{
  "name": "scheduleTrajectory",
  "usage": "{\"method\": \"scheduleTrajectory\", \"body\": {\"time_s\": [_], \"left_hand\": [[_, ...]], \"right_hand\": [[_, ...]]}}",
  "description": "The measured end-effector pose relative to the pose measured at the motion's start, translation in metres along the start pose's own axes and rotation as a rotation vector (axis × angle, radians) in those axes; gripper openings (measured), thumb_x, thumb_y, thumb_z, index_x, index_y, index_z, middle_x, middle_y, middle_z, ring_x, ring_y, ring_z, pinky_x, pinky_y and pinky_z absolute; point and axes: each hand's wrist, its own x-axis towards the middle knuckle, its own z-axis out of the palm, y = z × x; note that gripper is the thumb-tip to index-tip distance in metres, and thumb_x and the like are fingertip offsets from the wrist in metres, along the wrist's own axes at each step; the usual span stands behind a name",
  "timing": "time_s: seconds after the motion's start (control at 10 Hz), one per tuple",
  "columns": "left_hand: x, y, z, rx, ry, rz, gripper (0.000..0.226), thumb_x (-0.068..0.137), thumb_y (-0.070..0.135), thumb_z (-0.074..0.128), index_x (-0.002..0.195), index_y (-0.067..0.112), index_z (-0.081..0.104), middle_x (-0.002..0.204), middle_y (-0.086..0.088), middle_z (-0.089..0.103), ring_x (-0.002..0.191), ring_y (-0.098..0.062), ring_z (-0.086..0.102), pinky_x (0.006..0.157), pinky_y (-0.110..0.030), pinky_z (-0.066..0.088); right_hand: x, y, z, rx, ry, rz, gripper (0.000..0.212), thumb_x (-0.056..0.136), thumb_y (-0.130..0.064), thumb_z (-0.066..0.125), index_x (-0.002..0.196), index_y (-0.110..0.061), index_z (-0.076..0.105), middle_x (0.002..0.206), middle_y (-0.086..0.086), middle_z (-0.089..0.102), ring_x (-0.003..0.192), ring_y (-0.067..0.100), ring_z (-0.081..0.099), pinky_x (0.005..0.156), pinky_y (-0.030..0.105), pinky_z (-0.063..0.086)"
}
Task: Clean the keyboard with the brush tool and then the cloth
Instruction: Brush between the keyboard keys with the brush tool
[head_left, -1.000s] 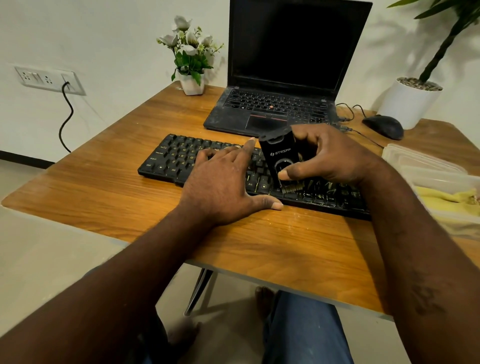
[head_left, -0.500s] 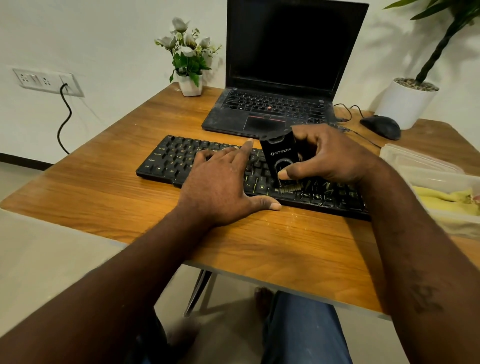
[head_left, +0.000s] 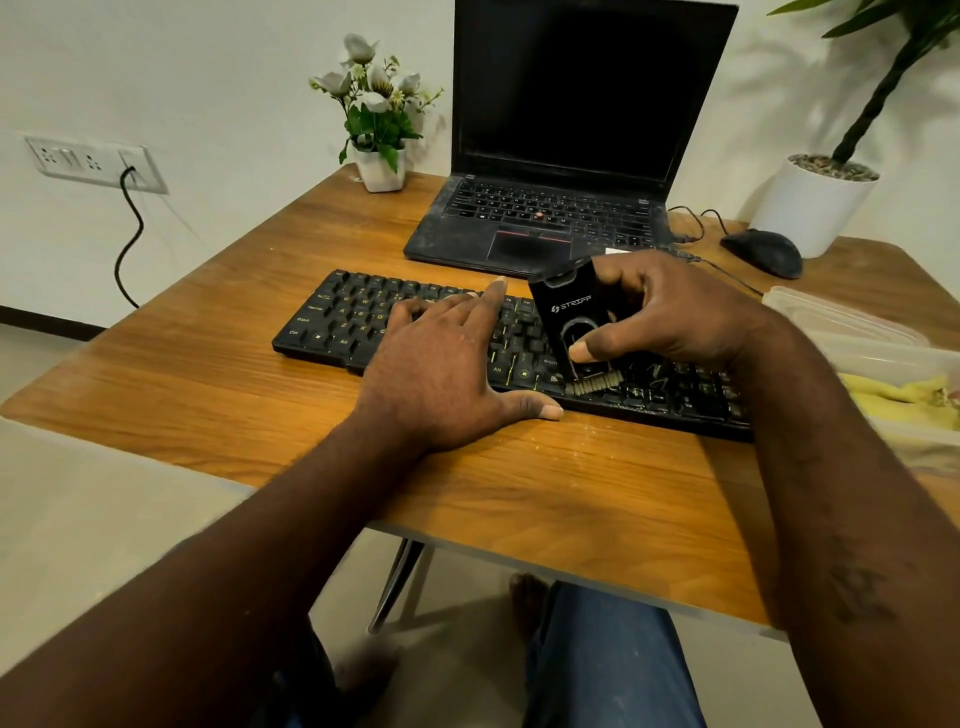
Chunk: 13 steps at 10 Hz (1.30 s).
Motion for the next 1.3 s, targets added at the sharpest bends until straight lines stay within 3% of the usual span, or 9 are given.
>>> {"method": "scheduleTrajectory", "body": {"time_s": [0.1,0.3,0.5,0.6,0.7,0.8,1.0,1.1,1.3], "left_hand": [[-0.001,0.001,0.0,0.003,-0.005,-0.005,0.13,0.069,0.104,0.034,0.165,0.021,0.004,0.166,-0.001,0.034,0.153,-0.02,0.028,0.125,-0.052,0.014],[0.0,0.0,0.0,0.005,-0.015,-0.006,0.13,0.069,0.105,0.032,0.165,0.022,0.003,0.167,-0.001,0.033,0.154,-0.019,0.028,0.126,-0.052,0.013],[0.0,0.001,-0.001,0.002,-0.021,-0.014,0.131,0.068,0.105,0.033,0.165,0.022,0.004,0.167,-0.001,0.033,0.154,-0.019,0.028,0.126,-0.053,0.015],[0.0,0.001,-0.001,0.003,-0.031,-0.018,0.131,0.068,0.105,0.032,0.165,0.022,0.002,0.168,-0.001,0.03,0.154,-0.019,0.027,0.126,-0.054,0.014],[0.0,0.0,-0.001,-0.001,-0.029,-0.018,0.131,0.068,0.105,0.032,0.165,0.022,0.003,0.168,0.0,0.031,0.154,-0.019,0.027,0.126,-0.056,0.015],[-0.001,0.0,-0.001,0.0,-0.035,-0.019,0.131,0.068,0.105,0.03,0.165,0.023,0.003,0.167,0.0,0.032,0.154,-0.019,0.028,0.125,-0.057,0.017],[-0.005,0.006,-0.004,0.05,0.023,0.058,0.115,0.077,0.1,0.029,0.164,0.027,0.014,0.166,0.003,0.032,0.152,-0.018,0.026,0.123,-0.05,0.015],[-0.005,0.016,-0.001,0.069,0.046,0.148,0.105,0.082,0.096,0.03,0.162,0.029,0.022,0.165,0.005,0.033,0.151,-0.018,0.028,0.122,-0.049,0.018],[0.0,0.032,0.004,0.055,0.011,0.153,0.101,0.083,0.096,0.023,0.16,0.03,0.028,0.165,0.006,0.034,0.151,-0.016,0.028,0.124,-0.05,0.018]], "right_hand": [[-0.005,0.003,-0.007,0.014,-0.011,0.04,0.041,0.082,-0.003,0.08,0.118,-0.018,0.069,0.107,0.002,0.077,0.096,0.022,0.076,0.077,0.036,0.062],[-0.007,0.003,-0.009,-0.068,0.077,0.045,0.04,0.082,-0.008,0.083,0.118,-0.017,0.069,0.108,0.002,0.076,0.097,0.02,0.075,0.085,0.048,0.063],[-0.007,-0.004,-0.006,-0.033,-0.012,0.066,0.04,0.08,-0.003,0.081,0.115,-0.018,0.07,0.103,-0.003,0.078,0.09,0.016,0.076,0.071,0.027,0.06],[-0.007,-0.003,-0.006,-0.044,0.033,0.054,0.038,0.081,-0.004,0.081,0.113,-0.019,0.07,0.104,-0.002,0.077,0.092,0.017,0.076,0.073,0.031,0.061],[-0.008,-0.005,-0.006,-0.004,-0.045,0.074,0.039,0.08,-0.006,0.083,0.116,-0.016,0.07,0.104,0.0,0.078,0.092,0.019,0.076,0.072,0.03,0.061],[-0.009,-0.002,-0.009,-0.04,0.037,0.078,0.041,0.08,-0.011,0.083,0.118,-0.016,0.07,0.106,0.001,0.077,0.096,0.018,0.076,0.079,0.037,0.062],[-0.005,0.024,-0.02,-0.115,0.566,0.1,0.044,0.079,-0.028,0.088,0.119,-0.024,0.071,0.107,-0.003,0.077,0.099,0.014,0.074,0.093,0.048,0.06],[-0.002,0.03,-0.021,-0.143,0.557,0.135,0.044,0.078,-0.03,0.089,0.117,-0.025,0.071,0.105,-0.004,0.077,0.097,0.012,0.074,0.09,0.046,0.061],[0.007,0.03,-0.012,-0.302,0.645,0.162,0.053,0.081,-0.032,0.087,0.128,-0.021,0.066,0.114,-0.007,0.071,0.098,0.005,0.067,0.071,0.012,0.048]]}}
